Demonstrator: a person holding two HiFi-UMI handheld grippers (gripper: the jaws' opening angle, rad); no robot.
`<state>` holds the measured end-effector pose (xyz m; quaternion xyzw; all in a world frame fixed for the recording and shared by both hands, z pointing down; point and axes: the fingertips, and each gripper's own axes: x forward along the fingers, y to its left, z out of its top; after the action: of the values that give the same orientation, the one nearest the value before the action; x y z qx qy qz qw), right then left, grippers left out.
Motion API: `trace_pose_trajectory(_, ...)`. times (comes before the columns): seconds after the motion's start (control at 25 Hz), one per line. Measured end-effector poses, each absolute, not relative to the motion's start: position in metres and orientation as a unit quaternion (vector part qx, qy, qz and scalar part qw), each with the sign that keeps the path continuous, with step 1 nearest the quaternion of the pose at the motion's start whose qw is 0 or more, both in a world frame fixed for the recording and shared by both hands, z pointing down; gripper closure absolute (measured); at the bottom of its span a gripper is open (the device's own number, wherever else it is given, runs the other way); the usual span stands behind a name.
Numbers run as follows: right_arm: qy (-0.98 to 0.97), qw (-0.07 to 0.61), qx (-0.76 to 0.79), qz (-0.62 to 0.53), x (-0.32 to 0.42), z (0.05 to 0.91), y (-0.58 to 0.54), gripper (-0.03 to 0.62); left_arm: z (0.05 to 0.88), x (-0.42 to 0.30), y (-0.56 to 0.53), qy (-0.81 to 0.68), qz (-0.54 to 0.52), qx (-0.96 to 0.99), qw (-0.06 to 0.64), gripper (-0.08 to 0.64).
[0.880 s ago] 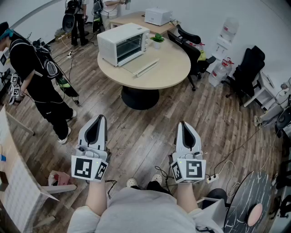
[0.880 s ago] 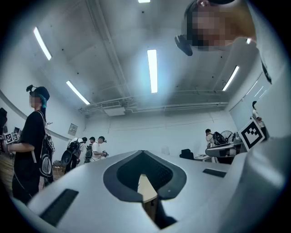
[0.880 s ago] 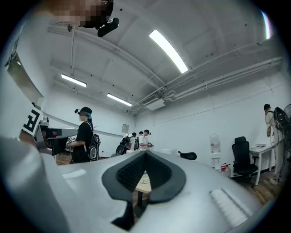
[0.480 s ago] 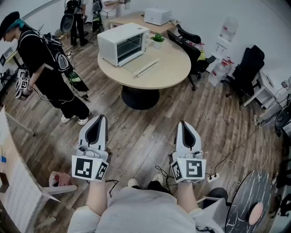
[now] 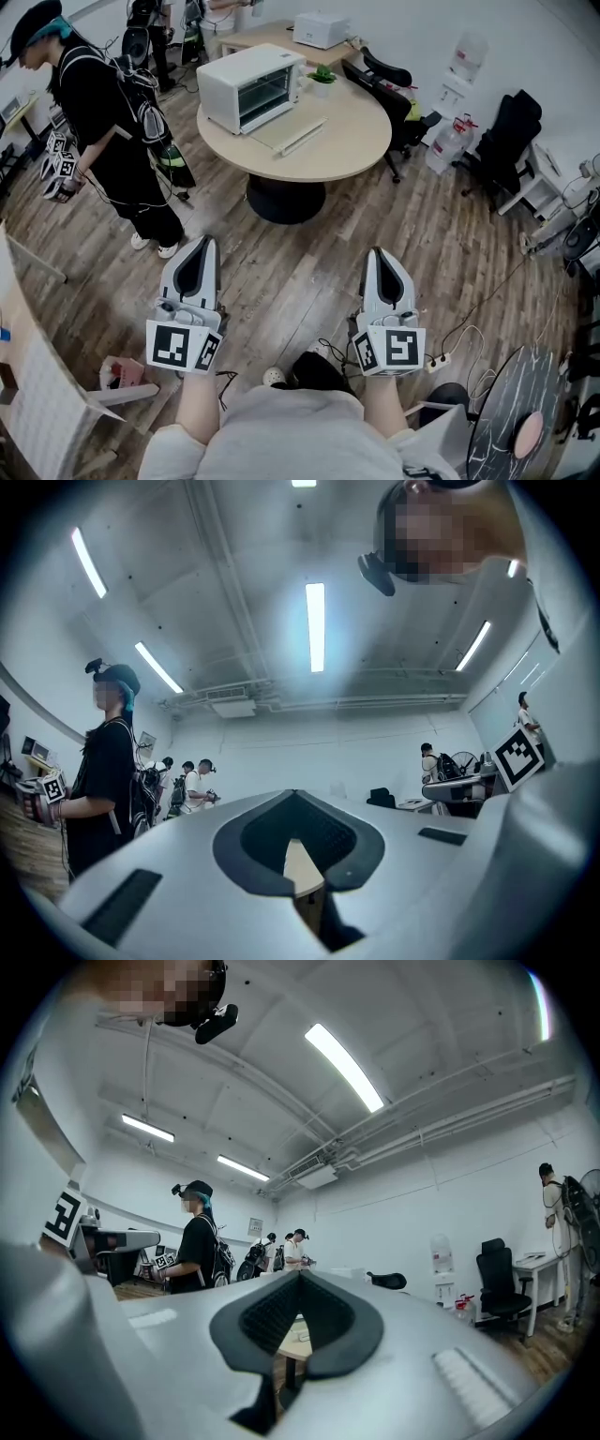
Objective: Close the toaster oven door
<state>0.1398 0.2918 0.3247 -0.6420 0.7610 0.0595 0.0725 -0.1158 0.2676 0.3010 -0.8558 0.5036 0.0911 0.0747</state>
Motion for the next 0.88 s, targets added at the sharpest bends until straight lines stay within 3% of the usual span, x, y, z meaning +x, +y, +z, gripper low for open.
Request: trace_pose_trajectory(0.88,0.792,0.107,-0.598,0.065,0.193,0.306,0.077,0.581,0.275,-0.066,0.085,0.54,0.109,-0.828,0.106,0.558)
